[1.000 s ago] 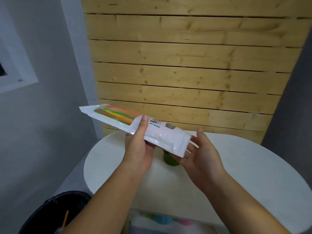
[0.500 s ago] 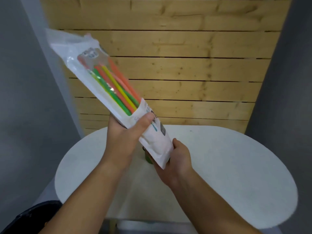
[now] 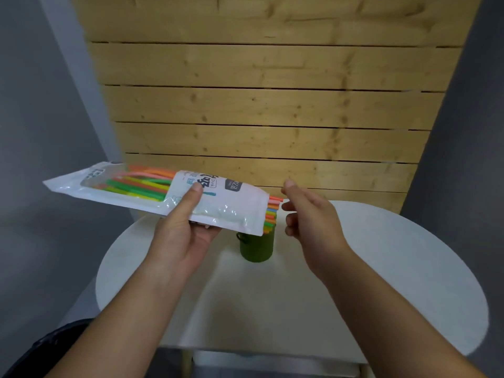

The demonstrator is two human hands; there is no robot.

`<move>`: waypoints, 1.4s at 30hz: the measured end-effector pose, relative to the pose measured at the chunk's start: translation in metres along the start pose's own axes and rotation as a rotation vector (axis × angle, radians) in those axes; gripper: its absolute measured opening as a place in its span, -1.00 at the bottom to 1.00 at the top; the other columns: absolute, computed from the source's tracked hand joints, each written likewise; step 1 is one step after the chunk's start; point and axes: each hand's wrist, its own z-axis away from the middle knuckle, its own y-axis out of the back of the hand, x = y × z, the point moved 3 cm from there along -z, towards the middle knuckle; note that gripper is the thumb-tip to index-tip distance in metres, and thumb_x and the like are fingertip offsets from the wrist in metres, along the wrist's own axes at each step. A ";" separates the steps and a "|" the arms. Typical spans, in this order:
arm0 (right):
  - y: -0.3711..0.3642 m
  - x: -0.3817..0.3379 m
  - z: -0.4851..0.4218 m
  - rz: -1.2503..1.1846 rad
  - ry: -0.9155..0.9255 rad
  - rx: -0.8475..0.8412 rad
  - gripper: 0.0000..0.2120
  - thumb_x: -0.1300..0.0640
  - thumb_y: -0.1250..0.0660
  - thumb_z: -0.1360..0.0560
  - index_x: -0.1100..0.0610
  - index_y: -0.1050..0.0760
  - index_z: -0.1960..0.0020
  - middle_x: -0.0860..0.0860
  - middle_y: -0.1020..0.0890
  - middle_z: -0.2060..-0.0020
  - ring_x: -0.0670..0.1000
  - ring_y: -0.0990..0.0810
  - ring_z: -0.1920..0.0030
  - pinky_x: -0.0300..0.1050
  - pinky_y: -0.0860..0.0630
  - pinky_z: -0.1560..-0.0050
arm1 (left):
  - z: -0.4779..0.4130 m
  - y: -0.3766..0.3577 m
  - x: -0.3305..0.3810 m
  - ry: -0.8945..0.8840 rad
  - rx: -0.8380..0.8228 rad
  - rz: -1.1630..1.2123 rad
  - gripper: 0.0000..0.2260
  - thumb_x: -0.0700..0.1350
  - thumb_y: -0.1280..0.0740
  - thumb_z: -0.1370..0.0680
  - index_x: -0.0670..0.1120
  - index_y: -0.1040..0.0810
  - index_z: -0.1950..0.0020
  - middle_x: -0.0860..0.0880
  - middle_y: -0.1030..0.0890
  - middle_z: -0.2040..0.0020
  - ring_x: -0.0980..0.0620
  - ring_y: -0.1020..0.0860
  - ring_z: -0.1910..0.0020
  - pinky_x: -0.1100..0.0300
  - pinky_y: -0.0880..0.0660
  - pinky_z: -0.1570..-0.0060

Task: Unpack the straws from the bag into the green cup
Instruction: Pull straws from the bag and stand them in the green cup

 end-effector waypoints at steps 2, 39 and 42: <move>-0.001 -0.002 0.001 0.018 0.054 -0.076 -0.74 -0.12 -0.35 -0.54 0.05 -0.66 0.01 -0.01 -0.65 0.20 -0.05 -0.50 0.29 -0.15 -0.52 0.22 | 0.002 0.002 0.002 -0.003 0.000 0.002 -0.76 -0.20 -0.40 -0.57 -0.07 -0.57 -0.23 -0.14 -0.72 -0.12 -0.12 -0.71 -0.09 -0.18 -0.64 -0.04; -0.038 0.011 0.007 -0.587 -0.148 -0.039 -0.84 0.11 -0.35 -0.58 0.21 -0.57 0.06 0.04 -0.54 0.33 -0.10 -0.54 0.35 -0.23 -0.57 0.23 | 0.002 0.033 0.012 0.025 0.149 0.217 -0.74 -0.23 -0.45 -0.54 -0.09 -0.54 -0.21 -0.13 -0.75 0.00 -0.11 -0.74 0.04 -0.12 -0.68 0.16; -0.036 0.010 0.006 -0.611 -0.180 -0.016 -0.83 0.09 -0.39 -0.55 0.21 -0.54 0.02 0.06 -0.58 0.30 -0.10 -0.59 0.36 -0.22 -0.59 0.26 | 0.001 0.037 0.014 0.017 0.154 0.230 -0.70 -0.23 -0.45 -0.53 -0.10 -0.53 -0.24 -0.13 -0.75 0.00 -0.10 -0.74 0.03 -0.12 -0.68 0.17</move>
